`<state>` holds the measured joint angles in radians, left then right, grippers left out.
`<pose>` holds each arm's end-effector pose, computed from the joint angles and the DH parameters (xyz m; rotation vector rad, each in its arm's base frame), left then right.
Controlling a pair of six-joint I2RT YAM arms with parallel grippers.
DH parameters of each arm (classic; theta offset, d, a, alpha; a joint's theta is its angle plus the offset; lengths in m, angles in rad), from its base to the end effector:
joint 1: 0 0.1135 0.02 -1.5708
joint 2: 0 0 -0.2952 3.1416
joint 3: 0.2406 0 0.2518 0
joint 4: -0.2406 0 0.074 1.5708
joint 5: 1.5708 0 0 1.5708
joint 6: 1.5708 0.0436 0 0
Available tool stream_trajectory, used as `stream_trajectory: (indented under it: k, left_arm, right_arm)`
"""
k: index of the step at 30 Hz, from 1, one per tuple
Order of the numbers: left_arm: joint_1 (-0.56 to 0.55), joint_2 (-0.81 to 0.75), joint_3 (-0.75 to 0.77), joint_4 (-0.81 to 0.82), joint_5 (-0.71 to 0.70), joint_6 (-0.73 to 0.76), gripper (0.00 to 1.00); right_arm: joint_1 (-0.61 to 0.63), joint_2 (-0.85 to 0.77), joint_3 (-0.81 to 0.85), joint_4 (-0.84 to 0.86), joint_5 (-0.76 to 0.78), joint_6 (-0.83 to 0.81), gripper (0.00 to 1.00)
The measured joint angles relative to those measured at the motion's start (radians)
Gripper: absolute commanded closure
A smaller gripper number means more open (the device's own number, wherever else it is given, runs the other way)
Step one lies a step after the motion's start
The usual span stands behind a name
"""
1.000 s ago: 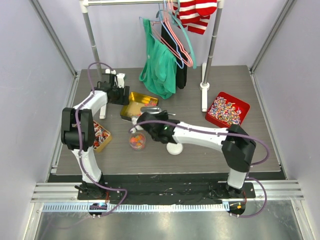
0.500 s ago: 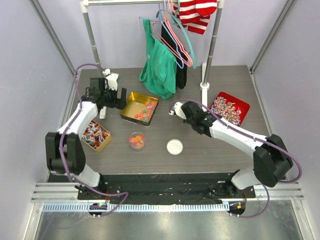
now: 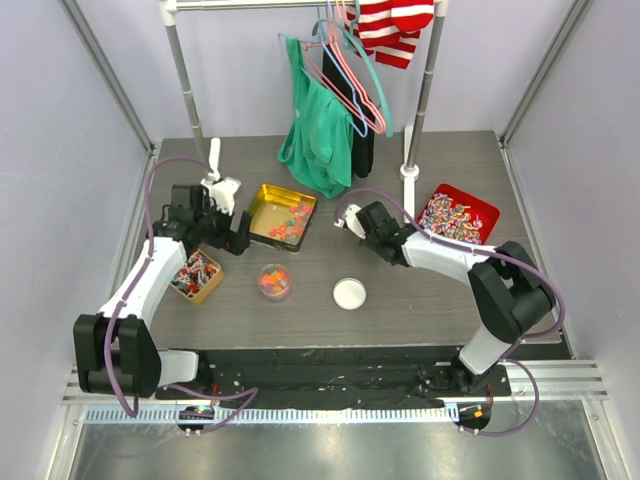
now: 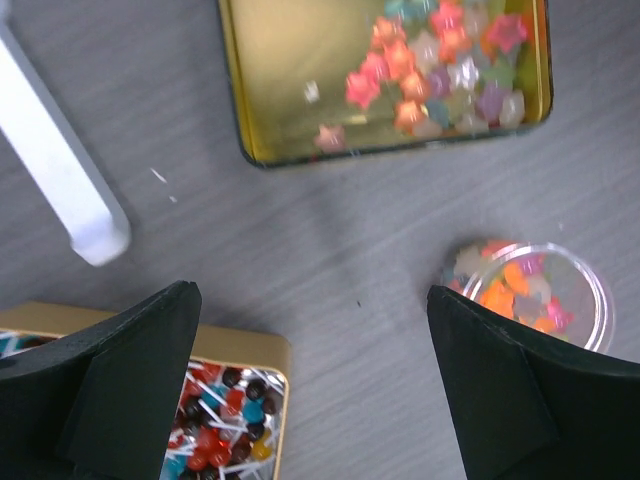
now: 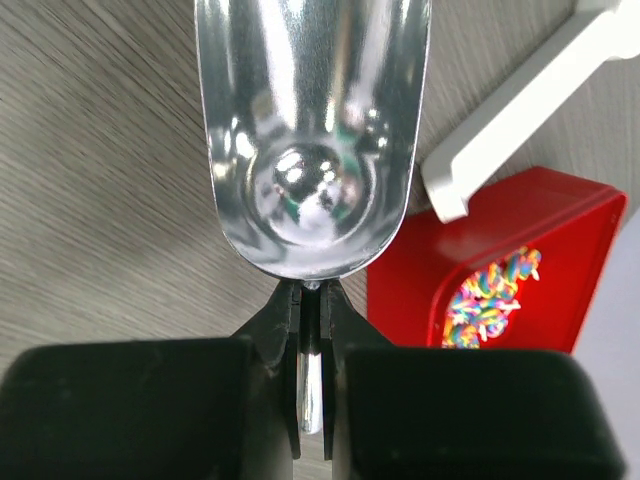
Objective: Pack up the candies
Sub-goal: Place the spatula at the center of the board.
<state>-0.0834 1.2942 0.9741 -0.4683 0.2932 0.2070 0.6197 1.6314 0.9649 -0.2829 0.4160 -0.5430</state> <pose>0.2700 -0.0352 0.2954 0.4776 2.2850 -0.2840 0.2817 0.1793 0.2115 -1.2140 2.1518 -0.4895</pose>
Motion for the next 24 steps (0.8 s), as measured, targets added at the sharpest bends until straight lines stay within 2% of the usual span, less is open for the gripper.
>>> stream_trajectory:
  k: [9,18,24]
  left_arm:
    - [0.051,-0.1,-0.072,-0.018,0.097,0.033,0.0]
    - [0.061,-0.079,-0.077,-0.018,0.175,0.035,0.0]
    - [0.064,-0.079,-0.088,-0.019,0.224,0.044,0.0]
  right_arm:
    - [0.0,0.071,-0.02,0.051,-0.009,0.024,0.91]
    - [-0.008,0.07,-0.033,0.051,-0.028,0.032,0.66]
    - [-0.02,0.06,-0.045,0.026,-0.043,0.039,0.66]
